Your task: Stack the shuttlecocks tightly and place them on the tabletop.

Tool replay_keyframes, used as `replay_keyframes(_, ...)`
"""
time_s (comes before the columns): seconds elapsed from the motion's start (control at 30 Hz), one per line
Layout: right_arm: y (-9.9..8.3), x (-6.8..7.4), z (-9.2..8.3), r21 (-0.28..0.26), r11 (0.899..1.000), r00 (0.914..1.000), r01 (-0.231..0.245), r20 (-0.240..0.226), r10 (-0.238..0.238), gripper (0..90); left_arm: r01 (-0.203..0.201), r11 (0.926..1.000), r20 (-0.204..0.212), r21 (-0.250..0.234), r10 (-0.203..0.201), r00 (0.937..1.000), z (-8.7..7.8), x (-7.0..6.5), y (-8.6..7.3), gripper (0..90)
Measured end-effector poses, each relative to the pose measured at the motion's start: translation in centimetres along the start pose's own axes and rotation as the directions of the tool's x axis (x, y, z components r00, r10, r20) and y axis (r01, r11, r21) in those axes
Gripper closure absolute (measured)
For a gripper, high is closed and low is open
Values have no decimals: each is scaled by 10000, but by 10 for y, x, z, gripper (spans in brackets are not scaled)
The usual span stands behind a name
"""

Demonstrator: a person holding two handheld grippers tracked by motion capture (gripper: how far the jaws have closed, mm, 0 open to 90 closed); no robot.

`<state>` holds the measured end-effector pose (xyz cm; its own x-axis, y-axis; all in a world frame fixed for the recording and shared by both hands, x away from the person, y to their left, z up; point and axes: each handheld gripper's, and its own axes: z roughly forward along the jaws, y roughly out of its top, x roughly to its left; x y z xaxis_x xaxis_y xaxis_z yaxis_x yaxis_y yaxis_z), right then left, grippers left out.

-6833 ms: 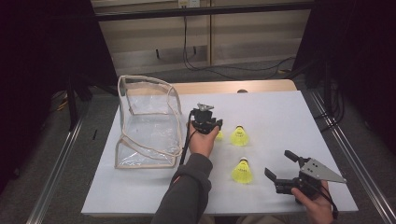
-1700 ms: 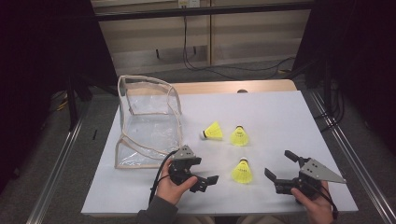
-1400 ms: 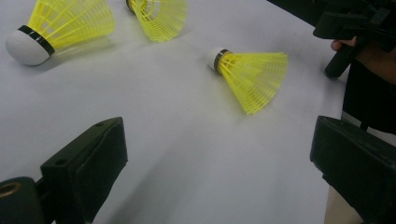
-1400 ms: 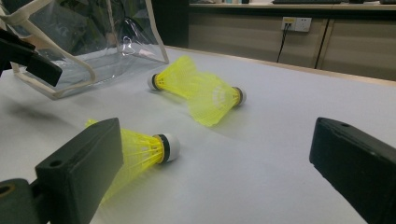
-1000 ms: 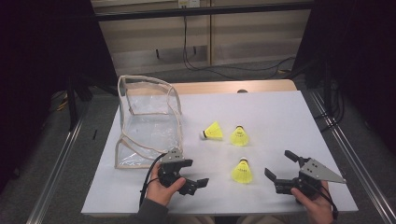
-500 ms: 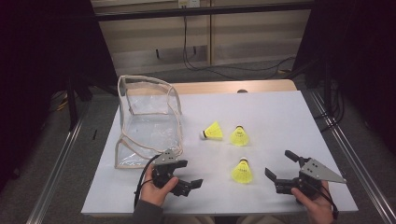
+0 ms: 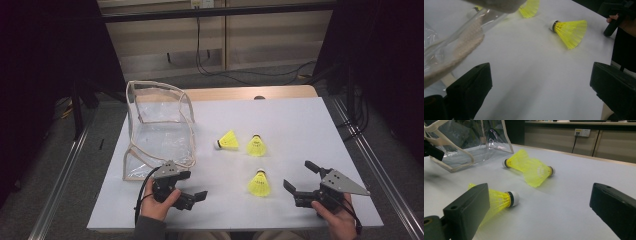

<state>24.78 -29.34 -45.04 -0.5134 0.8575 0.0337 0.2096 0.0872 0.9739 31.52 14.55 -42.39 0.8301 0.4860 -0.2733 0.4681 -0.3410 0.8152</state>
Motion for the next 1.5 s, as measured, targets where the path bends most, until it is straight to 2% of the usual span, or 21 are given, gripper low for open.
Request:
replay_keyframes(0.33,0,0,1,18,10000,10000,0,-2,0,22,-22,10000,-160,-44,21,9999,-9,7,-5,39)
replay_keyframes(0.57,1,1,4,13,10000,10000,23,-83,-23,23,65,9999,-507,-115,-71,9987,-18,13,-11,39)
replay_keyframes(0.73,2,2,7,35,10000,9999,25,-139,-25,23,120,9999,-761,-70,-125,9970,-23,19,-15,39)
replay_keyframes(0.87,3,2,10,31,10000,9998,91,-195,-90,23,72,9997,-935,-250,-95,9956,-29,23,-17,39)
replay_keyframes(0.97,3,2,11,27,9999,9997,96,-226,-96,24,197,9994,-1041,-301,-228,9943,-31,25,-19,39)
replay_keyframes(1.1,4,2,12,4,10000,9997,68,-240,-68,24,93,9994,-1217,-337,-133,9925,-35,28,-21,39)
replay_keyframes(1.5,4,2,15,100,9999,9997,82,-242,-79,24,319,9978,-1582,-581,-408,9866,-44,37,-25,39)
